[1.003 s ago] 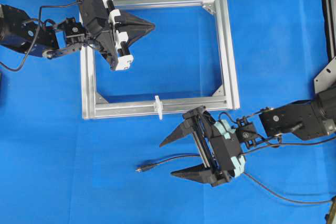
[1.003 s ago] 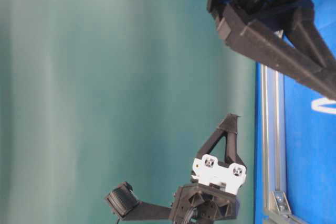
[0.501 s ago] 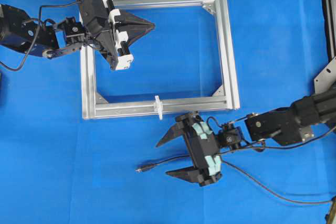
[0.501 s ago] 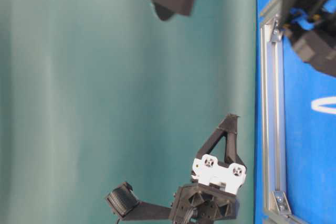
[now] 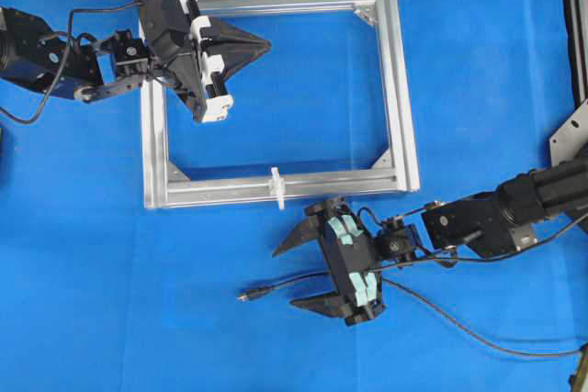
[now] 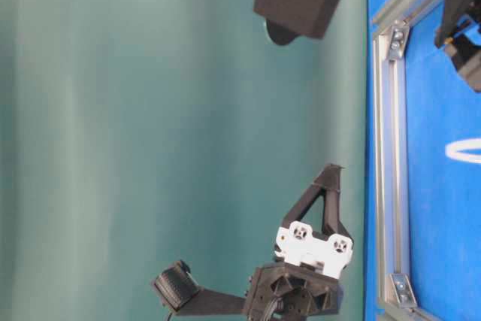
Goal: Insert the wire through the string loop located in the center.
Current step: 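Close the right gripper on the cable just behind the USB plug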
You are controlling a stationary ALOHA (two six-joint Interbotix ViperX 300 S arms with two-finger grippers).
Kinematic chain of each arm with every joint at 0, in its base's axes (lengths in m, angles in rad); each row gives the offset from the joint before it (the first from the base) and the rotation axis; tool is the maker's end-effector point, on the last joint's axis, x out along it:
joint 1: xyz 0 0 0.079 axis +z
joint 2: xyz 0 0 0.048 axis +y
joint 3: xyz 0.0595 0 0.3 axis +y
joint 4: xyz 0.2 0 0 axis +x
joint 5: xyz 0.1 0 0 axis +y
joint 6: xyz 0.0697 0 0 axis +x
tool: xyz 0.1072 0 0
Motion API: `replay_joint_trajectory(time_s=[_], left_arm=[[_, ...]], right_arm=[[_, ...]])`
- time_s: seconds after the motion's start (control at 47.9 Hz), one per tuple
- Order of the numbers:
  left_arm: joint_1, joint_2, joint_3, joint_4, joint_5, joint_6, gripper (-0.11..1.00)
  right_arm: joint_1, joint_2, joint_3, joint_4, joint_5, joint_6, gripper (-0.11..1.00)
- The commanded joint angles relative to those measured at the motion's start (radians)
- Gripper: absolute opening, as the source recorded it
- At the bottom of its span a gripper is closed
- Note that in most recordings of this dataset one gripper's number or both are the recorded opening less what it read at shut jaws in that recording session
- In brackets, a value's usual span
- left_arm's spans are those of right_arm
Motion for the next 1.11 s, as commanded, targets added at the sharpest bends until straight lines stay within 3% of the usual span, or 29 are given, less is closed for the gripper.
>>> replay_joint_trajectory(time_s=[0.0,0.084,0.209,0.334,0.856,1.086], left_arm=[[0.0,-0.029,-0.009,0.003,-0.005,-0.002,0.0],[0.002,-0.029,-0.008,0.003,-0.005,-0.002,0.0],[0.002,-0.029,-0.008,0.003,-0.005,-0.002,0.0],[0.0,-0.029,-0.008,0.003,-0.005,-0.002,0.0],[0.002,-0.029,-0.006,0.003,-0.005,-0.003,0.0],[0.0,-0.029,-0.006,0.003,-0.003,-0.006,0.0]], right_arm=[[0.005,-0.015,-0.015,0.002,-0.003,0.0,0.75],[0.005,-0.017,-0.015,0.002,-0.003,0.0,0.57],[0.003,-0.017,-0.014,0.002,-0.002,0.0,0.21],[0.003,-0.017,-0.014,0.002,-0.002,0.0,-0.01],[0.005,-0.025,-0.014,0.002,0.005,0.006,-0.02],[0.005,-0.117,-0.018,0.002,0.143,0.002,-0.02]])
